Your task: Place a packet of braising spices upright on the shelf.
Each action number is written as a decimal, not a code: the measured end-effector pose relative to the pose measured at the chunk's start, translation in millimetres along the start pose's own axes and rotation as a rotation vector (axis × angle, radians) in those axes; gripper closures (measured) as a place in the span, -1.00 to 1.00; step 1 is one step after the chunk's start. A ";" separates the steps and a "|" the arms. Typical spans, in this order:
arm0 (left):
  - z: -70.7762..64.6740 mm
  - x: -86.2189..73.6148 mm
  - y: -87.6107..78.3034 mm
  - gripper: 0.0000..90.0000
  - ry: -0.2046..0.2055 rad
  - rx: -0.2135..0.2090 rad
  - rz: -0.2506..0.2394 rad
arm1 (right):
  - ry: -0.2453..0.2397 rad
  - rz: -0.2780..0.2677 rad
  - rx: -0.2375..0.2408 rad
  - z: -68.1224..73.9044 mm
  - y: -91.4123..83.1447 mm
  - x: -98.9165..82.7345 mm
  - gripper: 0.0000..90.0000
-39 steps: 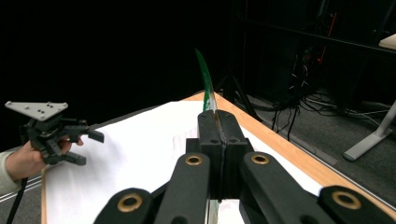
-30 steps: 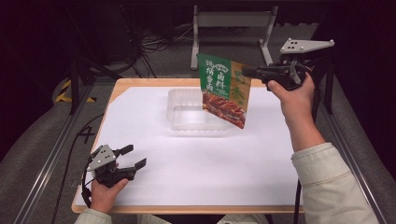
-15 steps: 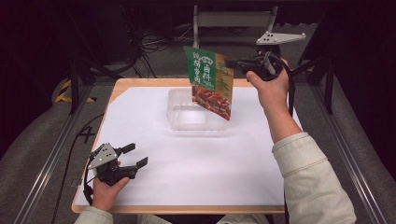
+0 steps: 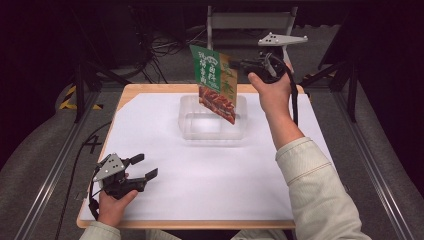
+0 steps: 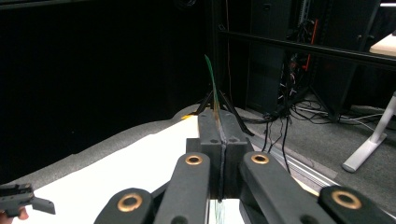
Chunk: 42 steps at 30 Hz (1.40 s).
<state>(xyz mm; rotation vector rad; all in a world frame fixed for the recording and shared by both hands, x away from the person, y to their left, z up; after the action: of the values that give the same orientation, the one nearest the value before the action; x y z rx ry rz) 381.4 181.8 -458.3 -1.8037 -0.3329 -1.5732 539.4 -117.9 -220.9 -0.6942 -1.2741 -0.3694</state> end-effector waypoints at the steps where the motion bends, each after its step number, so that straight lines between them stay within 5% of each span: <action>1: 0.0 -0.2 -0.4 -0.44 0.000 -0.001 0.001 | 0.004 -0.002 -0.001 -0.2 2.3 -0.2 1.00; 42: 1.9 -5.0 -11.2 -0.44 -0.012 0.022 -0.001 | 0.093 -0.039 -0.009 -1.5 50.9 -29.9 1.00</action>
<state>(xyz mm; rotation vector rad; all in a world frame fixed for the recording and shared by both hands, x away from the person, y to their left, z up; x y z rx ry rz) 374.8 192.3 -459.3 -1.7968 -0.3556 -1.5546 563.5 -84.5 -263.3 -0.6535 -1.1998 -0.4352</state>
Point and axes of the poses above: each handheld gripper's, and its own axes: y roughly forward along the jaws, x roughly out of its top, z roughly to its left, the point moved 8 cm from there along y, roughly forward along the jaws, and after that the axes turned 5 degrees about y, right-handed, at the moved point
